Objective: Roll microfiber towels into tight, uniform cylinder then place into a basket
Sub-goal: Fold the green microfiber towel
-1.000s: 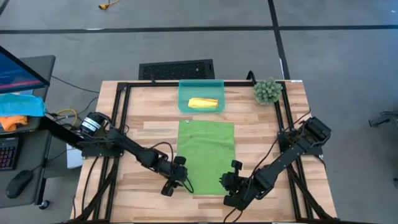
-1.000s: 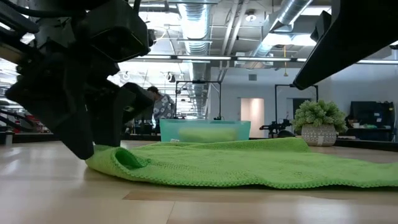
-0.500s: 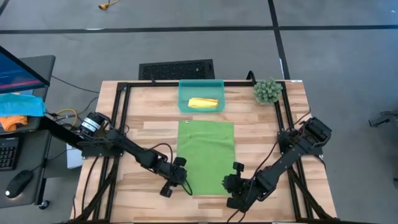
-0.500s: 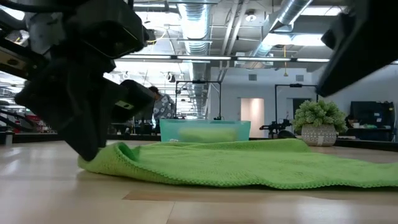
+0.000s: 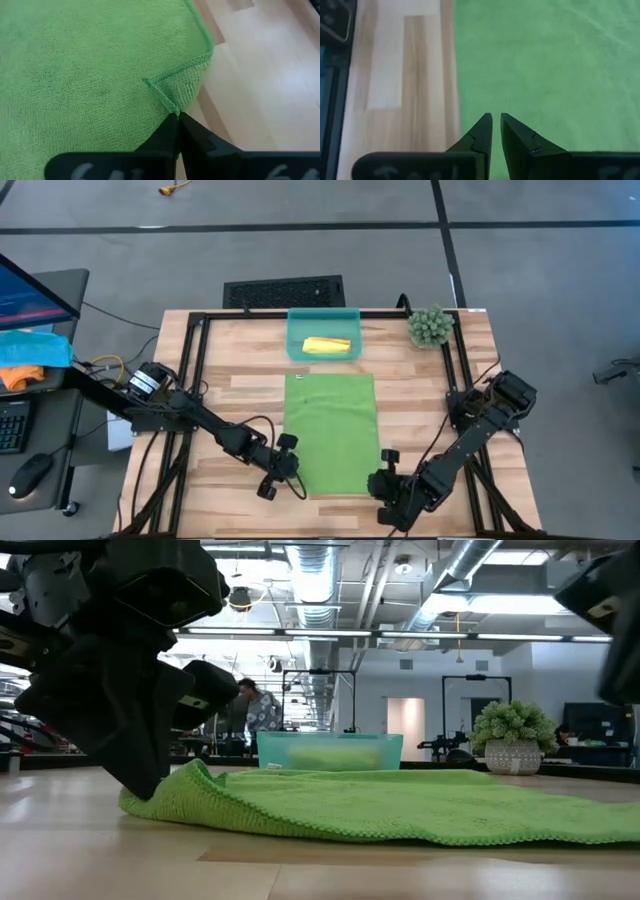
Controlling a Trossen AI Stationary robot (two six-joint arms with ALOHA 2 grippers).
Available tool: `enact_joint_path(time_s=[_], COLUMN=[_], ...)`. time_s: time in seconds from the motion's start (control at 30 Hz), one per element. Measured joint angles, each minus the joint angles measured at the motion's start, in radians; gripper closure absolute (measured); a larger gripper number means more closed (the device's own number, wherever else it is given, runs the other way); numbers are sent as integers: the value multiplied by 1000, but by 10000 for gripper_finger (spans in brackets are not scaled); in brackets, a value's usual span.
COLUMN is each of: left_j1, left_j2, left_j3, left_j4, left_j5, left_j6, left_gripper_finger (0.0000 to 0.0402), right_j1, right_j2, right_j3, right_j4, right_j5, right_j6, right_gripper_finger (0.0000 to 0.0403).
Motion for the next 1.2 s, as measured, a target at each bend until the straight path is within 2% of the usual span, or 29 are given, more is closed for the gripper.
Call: enact_joint_path(time_s=[0.37,0.57,0.7,0.83,0.97,1.07,1.2], left_j1=[-51,-49,-46,-46,-46,-45,-45], left_j2=[-47,-65,-65,-65,-65,-65,-65], left_j3=[0,0,0,0,0,0,0], left_j4=[-21,-53,-63,-87,-106,-114,-114], left_j5=[-101,-122,-132,-132,-133,-133,-133], left_j6=[-48,-49,-51,-67,-75,-84,-91], left_gripper_finger=[401,401,401,401,401,401,401], right_j1=[34,16,2,-10,-38,-51,-53], right_j2=[131,148,145,143,133,132,129], right_j3=[-1,0,1,4,41,65,68], right_j4=[20,65,65,60,21,5,-51], right_j5=[-7,-79,-105,-151,-312,-366,-358], right_j6=[55,66,79,70,54,44,31], right_gripper_finger=[340,333,301,248,200,178,169])
